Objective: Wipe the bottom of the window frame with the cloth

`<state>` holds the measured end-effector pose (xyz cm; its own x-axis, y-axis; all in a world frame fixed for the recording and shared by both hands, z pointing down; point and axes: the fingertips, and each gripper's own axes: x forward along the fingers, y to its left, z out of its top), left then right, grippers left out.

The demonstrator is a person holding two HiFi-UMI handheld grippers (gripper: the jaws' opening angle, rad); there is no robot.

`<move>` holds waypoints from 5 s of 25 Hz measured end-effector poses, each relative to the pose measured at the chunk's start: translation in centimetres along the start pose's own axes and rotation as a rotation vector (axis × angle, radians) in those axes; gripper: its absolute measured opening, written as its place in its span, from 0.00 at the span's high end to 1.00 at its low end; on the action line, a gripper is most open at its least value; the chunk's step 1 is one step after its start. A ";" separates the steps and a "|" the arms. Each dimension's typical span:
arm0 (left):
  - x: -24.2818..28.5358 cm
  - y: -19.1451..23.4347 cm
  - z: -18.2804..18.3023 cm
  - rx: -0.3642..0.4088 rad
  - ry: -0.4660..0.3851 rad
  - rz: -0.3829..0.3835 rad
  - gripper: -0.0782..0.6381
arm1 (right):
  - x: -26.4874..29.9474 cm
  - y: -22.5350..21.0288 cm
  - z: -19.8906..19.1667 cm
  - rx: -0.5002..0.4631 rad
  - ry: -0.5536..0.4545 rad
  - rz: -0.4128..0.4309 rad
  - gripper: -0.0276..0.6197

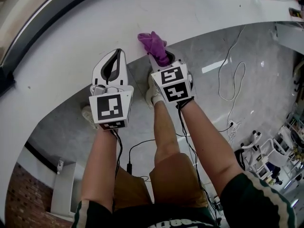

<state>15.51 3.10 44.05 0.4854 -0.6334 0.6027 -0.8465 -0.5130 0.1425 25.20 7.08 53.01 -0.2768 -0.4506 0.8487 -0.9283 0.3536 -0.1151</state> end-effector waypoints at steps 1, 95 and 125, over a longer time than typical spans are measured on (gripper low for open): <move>-0.3 0.4 -0.2 -0.003 0.000 0.004 0.88 | 0.1 0.5 0.1 -0.003 0.002 0.003 0.77; -24.9 29.6 -12.2 -0.226 -0.067 0.344 0.88 | 7.7 38.0 5.8 -0.244 0.086 0.183 0.77; -34.2 34.6 -16.5 -0.287 -0.051 0.516 0.88 | 10.6 53.8 6.7 -0.513 0.122 0.456 0.77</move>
<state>-34.00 16.54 41.35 -0.0007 -0.7898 0.6134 -0.9978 0.0411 0.0518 -29.33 15.80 52.34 -0.5532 -0.0807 0.8291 -0.4836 0.8415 -0.2408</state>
